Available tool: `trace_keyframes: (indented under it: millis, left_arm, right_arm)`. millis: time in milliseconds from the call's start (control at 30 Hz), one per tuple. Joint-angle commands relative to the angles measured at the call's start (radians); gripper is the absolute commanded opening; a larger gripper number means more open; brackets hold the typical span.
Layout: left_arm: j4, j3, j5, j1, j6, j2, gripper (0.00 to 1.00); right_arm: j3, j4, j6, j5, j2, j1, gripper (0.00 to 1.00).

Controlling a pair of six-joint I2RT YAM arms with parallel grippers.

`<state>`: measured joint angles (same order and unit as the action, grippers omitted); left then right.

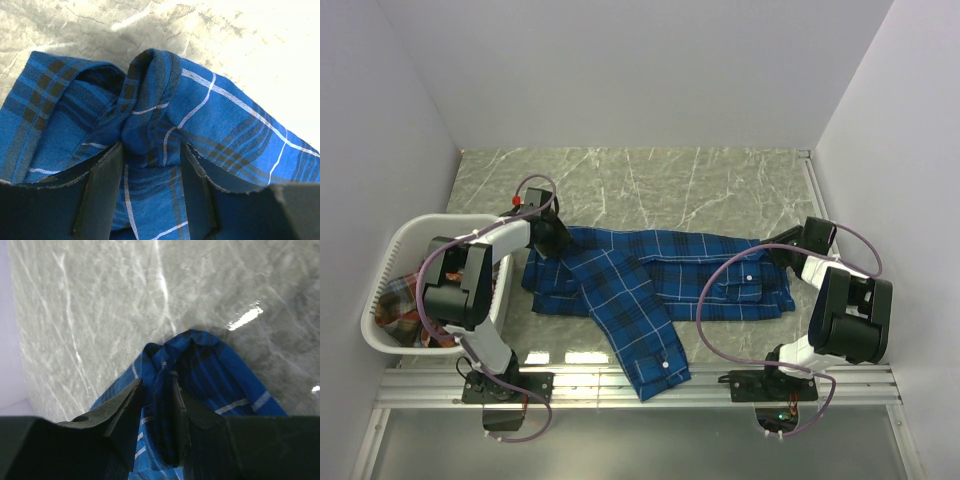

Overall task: Fold and stack the long sleeve shirts
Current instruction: Fold the shirt

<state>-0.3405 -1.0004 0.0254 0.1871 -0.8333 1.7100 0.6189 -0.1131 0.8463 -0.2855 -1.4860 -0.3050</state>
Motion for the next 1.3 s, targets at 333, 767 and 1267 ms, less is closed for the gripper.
trace_keyframes:
  millis: [333, 767, 1267]
  left_arm:
    - [-0.031, 0.019, 0.028, 0.003, -0.006, -0.016, 0.52]
    - [-0.025, 0.011, 0.016, 0.003, -0.003, -0.027, 0.24]
    - [-0.031, -0.136, 0.064, -0.008, 0.057, -0.018, 0.01]
  right_arm:
    - [0.068, 0.202, -0.044, 0.173, 0.113, 0.084, 0.44]
    - [0.114, 0.306, -0.024, 0.220, 0.141, 0.132, 0.43]
    - [0.245, 0.337, -0.036, 0.267, 0.050, 0.130, 0.00]
